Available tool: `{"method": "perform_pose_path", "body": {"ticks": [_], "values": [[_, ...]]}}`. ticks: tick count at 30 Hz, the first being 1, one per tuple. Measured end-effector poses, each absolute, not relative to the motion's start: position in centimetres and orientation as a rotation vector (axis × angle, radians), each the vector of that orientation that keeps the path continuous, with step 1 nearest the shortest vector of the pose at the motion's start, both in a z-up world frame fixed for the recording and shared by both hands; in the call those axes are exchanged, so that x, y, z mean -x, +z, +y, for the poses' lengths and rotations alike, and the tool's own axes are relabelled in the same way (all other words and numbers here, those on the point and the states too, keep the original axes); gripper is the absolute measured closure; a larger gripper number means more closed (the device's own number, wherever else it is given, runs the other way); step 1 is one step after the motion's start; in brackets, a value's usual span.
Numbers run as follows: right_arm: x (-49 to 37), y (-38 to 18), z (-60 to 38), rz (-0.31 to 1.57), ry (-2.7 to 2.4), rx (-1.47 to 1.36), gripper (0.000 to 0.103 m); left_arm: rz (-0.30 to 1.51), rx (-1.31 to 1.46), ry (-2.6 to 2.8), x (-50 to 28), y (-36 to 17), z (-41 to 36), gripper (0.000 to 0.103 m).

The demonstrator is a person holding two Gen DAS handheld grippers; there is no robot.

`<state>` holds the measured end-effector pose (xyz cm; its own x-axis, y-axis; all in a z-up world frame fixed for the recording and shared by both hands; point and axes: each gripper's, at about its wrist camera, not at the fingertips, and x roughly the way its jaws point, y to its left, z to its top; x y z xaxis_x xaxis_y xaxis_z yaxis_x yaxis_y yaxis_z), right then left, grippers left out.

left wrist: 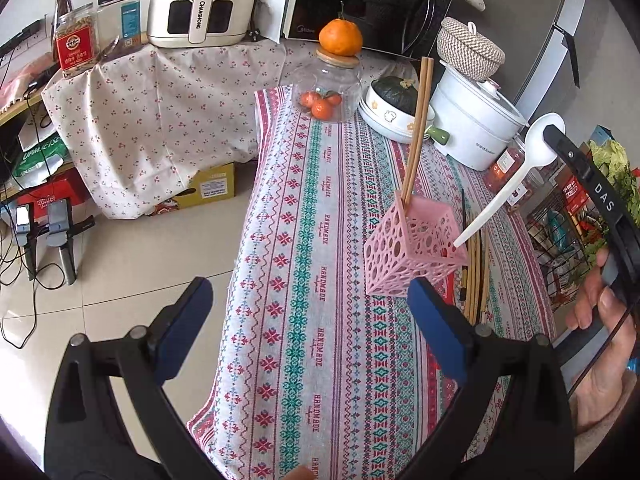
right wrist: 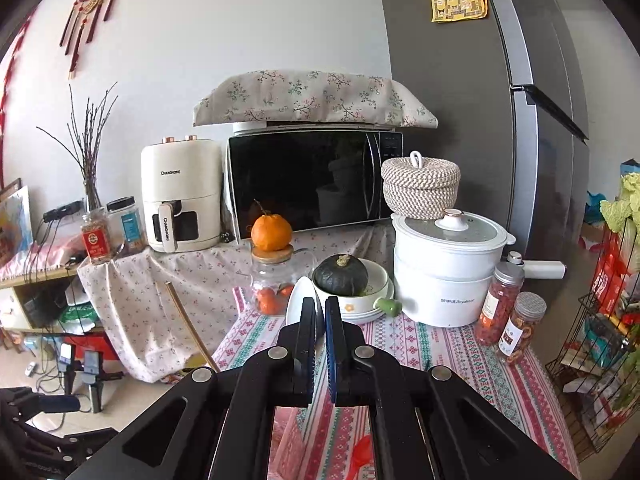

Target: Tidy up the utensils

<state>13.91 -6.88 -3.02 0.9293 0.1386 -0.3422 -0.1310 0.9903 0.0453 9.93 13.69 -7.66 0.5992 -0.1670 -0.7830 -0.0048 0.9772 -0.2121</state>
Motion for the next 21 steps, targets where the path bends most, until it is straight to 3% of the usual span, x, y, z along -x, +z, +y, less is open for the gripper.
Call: {"method": "perform_pose_path", "body": {"ticks": [11,15,21], "values": [[-14.9,-6.9,-5.0,0.459,0.185,0.028,0.096,0.915,0.187,-0.087,-9.4,-7.4,13.6,0.005],[-14.4,-6.4,-6.3,0.499,0.224,-0.034,0.049,0.913,0.182,-0.079,-9.2,-7.3,13.0,0.005],[-13.1,-4.6,-10.3,0.566,0.227,-0.125,0.027,0.933,0.184,-0.12,-8.9,-7.3,11.1,0.005]]}}
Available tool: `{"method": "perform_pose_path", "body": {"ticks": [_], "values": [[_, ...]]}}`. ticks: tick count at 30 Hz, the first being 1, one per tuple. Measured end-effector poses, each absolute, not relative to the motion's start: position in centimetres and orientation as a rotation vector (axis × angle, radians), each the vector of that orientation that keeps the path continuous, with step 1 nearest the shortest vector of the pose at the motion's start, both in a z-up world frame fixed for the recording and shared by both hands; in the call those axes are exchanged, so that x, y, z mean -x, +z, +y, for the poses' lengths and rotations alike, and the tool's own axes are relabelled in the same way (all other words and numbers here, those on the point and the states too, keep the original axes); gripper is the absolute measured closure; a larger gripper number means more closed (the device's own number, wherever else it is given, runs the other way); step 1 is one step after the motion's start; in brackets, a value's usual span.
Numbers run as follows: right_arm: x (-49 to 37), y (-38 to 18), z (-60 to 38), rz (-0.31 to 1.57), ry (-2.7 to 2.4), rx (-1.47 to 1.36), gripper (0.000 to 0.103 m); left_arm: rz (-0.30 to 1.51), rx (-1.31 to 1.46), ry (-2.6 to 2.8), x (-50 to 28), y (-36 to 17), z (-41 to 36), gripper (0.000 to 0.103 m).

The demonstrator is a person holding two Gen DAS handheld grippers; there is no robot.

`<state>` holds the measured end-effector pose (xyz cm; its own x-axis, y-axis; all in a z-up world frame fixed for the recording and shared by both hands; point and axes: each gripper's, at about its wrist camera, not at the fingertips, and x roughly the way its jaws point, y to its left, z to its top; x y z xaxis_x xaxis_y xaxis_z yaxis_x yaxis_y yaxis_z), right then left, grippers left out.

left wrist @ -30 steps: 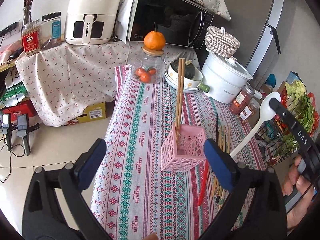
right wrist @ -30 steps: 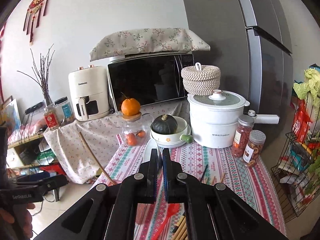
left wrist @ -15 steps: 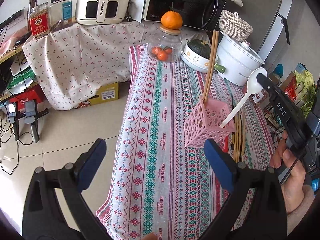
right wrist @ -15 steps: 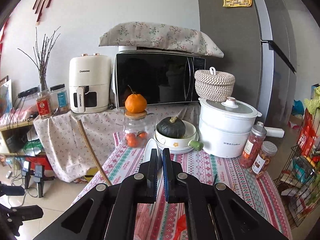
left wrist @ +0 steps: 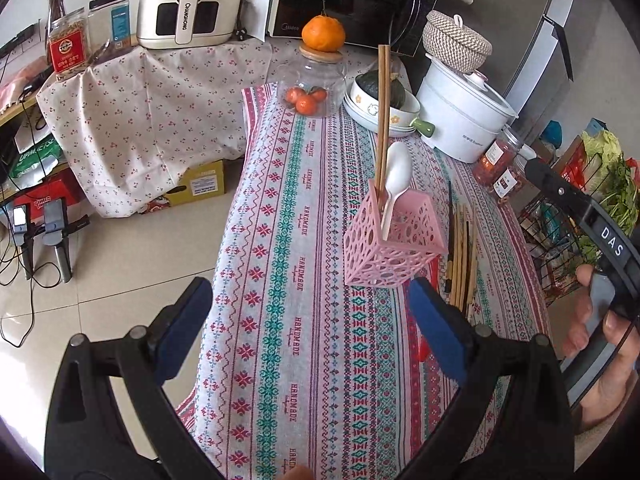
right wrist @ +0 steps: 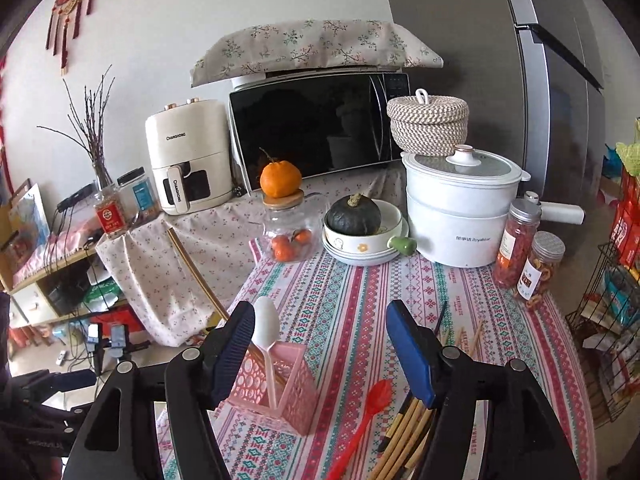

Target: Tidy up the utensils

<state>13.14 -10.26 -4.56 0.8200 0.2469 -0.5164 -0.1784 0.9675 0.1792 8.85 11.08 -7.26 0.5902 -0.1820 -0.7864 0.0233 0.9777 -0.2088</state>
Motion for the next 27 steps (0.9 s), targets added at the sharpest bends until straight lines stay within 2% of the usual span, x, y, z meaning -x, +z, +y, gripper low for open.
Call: {"method": "perform_pose_path", "body": {"ticks": [3,10,18,27], "values": [[-12.5,-4.6,-12.4,0.641,0.207,-0.135,0.021,0.946,0.166,-0.15,-8.6,-7.3,9.5,0.005],[-11.3,-6.2,-17.8,0.781,0.128,-0.168,0.018,0.956,0.093,-0.233,-7.7,-6.9,4.8,0.005],[-10.5,-8.6,-23.8,0.917,0.031,-0.216,0.017,0.985,-0.019,-0.334,-7.0,-6.9,-1.9,0.005],[-10.9,-9.1,-28.8,0.956,-0.014,-0.264,0.017,1.068,-0.114,-0.32,-10.2,-7.7,-8.7,0.005]]}}
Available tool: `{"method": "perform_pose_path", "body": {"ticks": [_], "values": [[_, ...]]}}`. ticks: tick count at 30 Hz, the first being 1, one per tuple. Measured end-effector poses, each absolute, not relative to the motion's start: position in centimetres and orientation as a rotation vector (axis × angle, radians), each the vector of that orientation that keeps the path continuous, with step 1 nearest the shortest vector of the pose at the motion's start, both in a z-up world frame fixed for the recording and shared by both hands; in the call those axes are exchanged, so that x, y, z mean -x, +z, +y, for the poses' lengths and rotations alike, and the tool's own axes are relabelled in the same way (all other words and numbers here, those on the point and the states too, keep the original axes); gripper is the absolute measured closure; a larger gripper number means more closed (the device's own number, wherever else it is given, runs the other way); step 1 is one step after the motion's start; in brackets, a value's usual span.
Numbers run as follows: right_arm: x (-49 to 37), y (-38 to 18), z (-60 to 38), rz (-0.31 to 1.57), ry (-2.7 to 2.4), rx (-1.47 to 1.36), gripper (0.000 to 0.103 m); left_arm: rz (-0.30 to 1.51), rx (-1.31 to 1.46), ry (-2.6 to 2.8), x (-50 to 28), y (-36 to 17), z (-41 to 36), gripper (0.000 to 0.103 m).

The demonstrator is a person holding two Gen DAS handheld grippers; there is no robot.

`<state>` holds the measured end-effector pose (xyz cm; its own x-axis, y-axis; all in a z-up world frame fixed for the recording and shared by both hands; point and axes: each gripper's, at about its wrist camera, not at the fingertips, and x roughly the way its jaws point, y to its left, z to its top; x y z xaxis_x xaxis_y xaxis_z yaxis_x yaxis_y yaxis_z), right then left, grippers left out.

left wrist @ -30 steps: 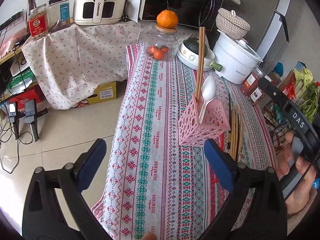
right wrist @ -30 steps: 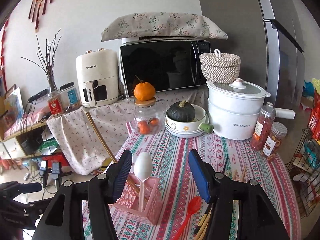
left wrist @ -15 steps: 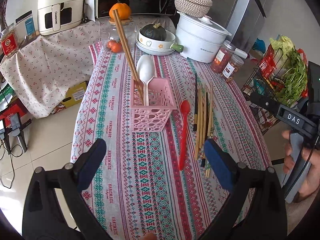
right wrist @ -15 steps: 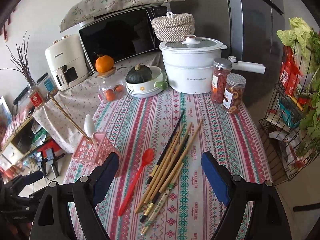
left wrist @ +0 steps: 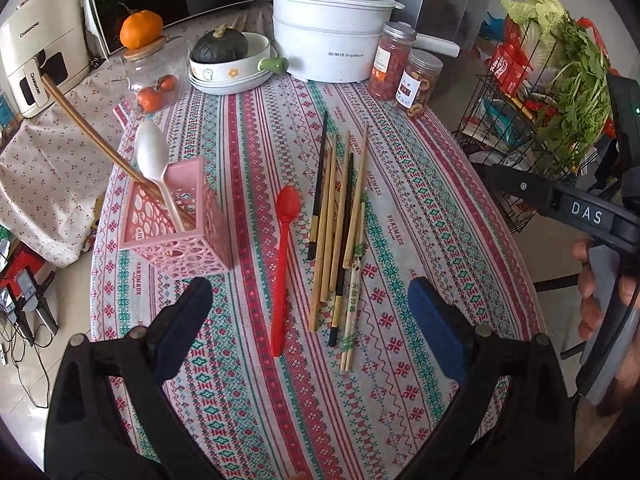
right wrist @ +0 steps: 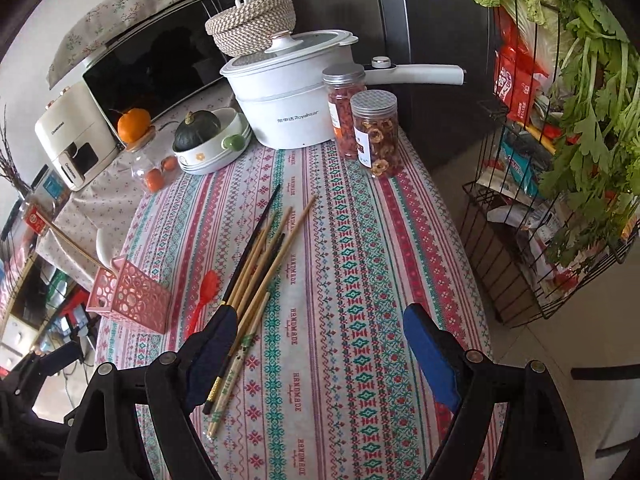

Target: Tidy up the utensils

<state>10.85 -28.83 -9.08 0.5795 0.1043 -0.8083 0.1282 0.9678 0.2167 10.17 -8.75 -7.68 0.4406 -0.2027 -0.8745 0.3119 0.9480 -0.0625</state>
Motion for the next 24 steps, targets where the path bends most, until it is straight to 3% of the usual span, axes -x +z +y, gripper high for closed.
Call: {"method": "perform_pose_path", "body": {"ticks": [5,11,19,24], "values": [[-12.5,-10.1,-30.8,0.984,-0.043,-0.234,0.017,1.064,-0.08,-0.328,-13.1,-8.0,-11.5,0.012],[-15.0,-12.5,-32.8,1.044,-0.08,-0.247,0.017,1.054,0.016,-0.22,-18.7,-9.5,-12.7,0.012],[-18.0,-16.0,-34.0,1.104,-0.146,-0.221,0.017,1.184,-0.097,-0.155,-25.7,-14.4,-16.4,0.012],[-19.2,-18.1,-35.4,1.159,-0.117,-0.395,0.017,1.188,-0.151,-0.171,-28.2,-16.2,-17.7,0.012]]}}
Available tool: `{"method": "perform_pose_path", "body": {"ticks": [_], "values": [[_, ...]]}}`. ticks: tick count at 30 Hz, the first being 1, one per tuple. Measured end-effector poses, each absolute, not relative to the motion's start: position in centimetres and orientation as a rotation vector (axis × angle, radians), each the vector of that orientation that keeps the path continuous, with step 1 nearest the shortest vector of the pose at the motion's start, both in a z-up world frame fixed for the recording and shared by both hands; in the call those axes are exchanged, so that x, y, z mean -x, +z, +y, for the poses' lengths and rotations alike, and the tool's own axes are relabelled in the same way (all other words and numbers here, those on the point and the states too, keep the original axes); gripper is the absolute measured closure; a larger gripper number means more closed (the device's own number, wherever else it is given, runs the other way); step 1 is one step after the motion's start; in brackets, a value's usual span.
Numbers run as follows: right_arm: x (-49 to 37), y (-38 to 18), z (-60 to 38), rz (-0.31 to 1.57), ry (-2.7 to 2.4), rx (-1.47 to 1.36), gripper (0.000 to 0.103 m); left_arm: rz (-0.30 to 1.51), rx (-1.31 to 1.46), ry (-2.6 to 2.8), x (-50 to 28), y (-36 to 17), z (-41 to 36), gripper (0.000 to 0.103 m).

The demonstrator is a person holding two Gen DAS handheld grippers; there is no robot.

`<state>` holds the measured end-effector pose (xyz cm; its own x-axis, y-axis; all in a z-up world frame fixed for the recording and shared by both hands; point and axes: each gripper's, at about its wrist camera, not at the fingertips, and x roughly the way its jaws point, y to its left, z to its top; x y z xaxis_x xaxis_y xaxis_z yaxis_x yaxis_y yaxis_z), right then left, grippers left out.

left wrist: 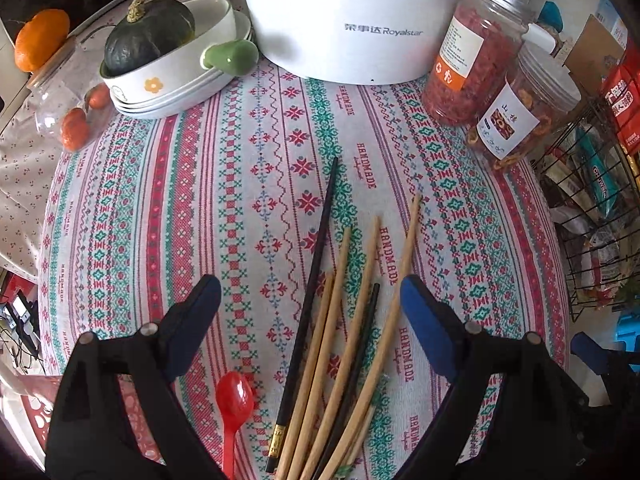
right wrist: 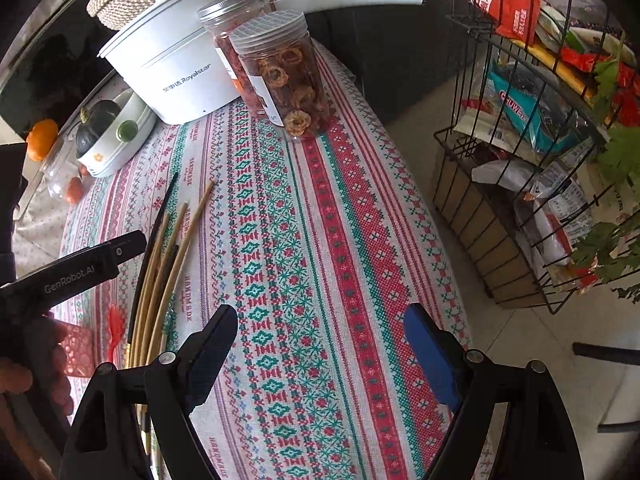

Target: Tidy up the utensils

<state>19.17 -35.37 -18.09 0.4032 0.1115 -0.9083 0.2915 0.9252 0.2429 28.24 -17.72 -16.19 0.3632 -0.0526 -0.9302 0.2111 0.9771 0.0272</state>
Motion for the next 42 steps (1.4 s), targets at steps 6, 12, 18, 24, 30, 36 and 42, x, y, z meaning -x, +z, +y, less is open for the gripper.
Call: {"method": "perform_pose_path", "body": {"ticks": [6,12,18,24,30,36,42], "values": [[-20.0,-19.1,-35.4,1.182,-0.118,-0.425,0.017,1.228,-0.108,-0.182,-31.2,-17.9,-17.6,0.054],[-20.6,-19.7,-35.5,1.191,-0.12,-0.45,0.017,1.242,-0.079,-0.238,-31.9,-18.7,-18.0,0.063],[-20.9,-20.0,-35.6,1.193,-0.128,-0.467,0.017,1.242,-0.11,-0.233,-31.6,-18.6,-18.7,0.096],[-20.5,-19.2,-35.1,1.172,-0.114,-0.465,0.017,1.129,-0.177,-0.291,-27.1,-16.0,-18.9,0.096],[-19.7,-17.7,-34.4,1.141,-0.097,-0.451,0.017,1.039,-0.149,-0.365,-22.6,-11.4,-16.6,0.096],[-18.6,-16.1,-33.3,1.107,-0.069,-0.417,0.017,0.942,-0.12,-0.418,-19.0,-7.4,-12.0,0.096],[-17.6,-15.6,-32.0,1.091,-0.049,-0.385,0.017,0.838,-0.059,-0.452,-14.4,-4.9,-7.5,0.097]]}}
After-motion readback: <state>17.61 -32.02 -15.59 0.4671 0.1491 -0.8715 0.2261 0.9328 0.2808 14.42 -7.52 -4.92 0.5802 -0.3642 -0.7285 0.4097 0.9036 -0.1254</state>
